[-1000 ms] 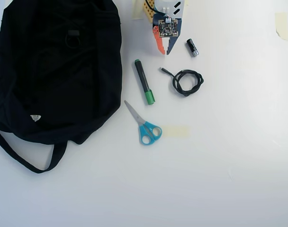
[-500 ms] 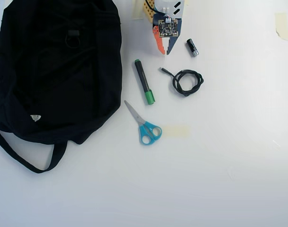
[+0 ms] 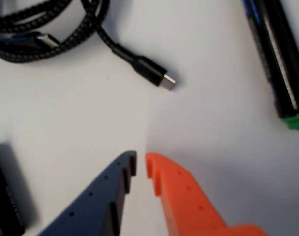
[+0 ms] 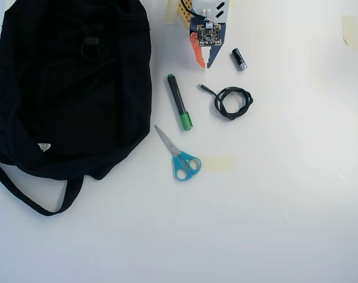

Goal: Put the bike light into the black bag

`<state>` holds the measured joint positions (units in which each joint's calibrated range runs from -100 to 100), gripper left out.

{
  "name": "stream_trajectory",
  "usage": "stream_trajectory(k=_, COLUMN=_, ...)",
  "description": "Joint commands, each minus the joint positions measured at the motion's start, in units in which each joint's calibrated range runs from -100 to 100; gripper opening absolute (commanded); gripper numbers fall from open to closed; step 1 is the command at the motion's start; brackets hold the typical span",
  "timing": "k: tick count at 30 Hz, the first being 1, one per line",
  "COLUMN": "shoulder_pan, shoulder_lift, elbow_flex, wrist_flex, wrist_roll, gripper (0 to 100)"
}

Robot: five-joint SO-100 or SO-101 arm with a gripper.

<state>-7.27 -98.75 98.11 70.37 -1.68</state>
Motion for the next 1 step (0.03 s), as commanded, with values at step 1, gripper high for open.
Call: stream_trajectory(k=1, shoulder_pan=0.02, shoulder_lift=-0.91, elbow_flex=1.17, wrist_flex=2.67, wrist_roll=0.06, gripper=2)
